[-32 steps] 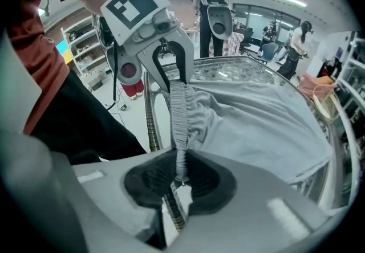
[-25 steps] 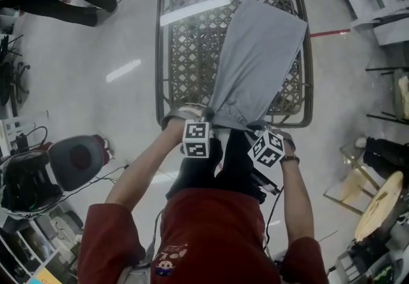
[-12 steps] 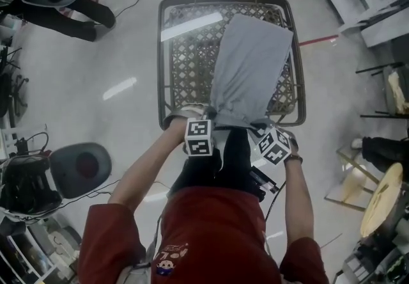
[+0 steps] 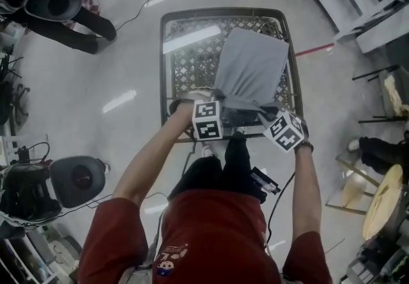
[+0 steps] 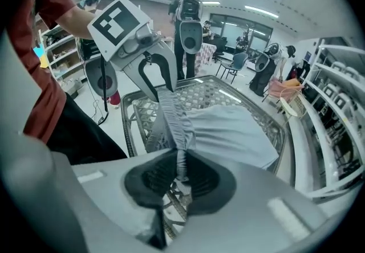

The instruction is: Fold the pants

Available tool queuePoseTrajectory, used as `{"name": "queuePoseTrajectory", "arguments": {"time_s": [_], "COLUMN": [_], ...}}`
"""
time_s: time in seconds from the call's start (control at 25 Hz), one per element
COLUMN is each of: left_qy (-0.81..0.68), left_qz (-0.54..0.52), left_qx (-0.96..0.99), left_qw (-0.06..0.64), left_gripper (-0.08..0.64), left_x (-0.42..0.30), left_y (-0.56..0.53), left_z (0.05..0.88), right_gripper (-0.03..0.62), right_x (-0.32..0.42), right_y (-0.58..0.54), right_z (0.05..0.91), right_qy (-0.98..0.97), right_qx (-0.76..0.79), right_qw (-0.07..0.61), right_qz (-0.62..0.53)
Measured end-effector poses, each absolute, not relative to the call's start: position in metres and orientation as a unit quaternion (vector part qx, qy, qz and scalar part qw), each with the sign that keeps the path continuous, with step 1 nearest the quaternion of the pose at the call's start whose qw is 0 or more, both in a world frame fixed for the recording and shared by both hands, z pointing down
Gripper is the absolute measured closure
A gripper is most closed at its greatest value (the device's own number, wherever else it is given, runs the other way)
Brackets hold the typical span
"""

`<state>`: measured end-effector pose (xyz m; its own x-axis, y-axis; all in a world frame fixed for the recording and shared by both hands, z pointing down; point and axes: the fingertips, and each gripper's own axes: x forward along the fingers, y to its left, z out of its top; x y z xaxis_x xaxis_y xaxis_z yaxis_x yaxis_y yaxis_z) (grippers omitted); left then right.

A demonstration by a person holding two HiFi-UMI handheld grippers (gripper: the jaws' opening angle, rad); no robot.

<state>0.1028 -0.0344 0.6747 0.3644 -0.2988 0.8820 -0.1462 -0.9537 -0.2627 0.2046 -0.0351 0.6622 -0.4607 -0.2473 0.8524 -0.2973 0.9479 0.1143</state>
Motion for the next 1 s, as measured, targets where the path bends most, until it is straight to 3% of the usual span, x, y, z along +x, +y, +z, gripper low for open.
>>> {"name": "queuePoseTrajectory", "arguments": {"time_s": [0.76, 1.0], "left_qy": [0.160, 0.160], "left_qz": [-0.541, -0.542], "left_qx": [-0.826, -0.825], "left_qw": [0.017, -0.014], "left_gripper": [0.431, 0.432], "left_x": [0.124, 0.140], "left_y": [-0.220, -0.189], "left_z": [0.654, 0.661], "right_gripper": [0.545, 0.545], "right_x": [0.227, 0.243], "right_y": [-0.221, -0.190], "right_z": [0.651, 0.661], "right_qy": [-0.864, -0.863], "right_qx": [0.201, 0.207], "right_qw": [0.460, 0.456], "right_qz": [0.050, 0.072]}}
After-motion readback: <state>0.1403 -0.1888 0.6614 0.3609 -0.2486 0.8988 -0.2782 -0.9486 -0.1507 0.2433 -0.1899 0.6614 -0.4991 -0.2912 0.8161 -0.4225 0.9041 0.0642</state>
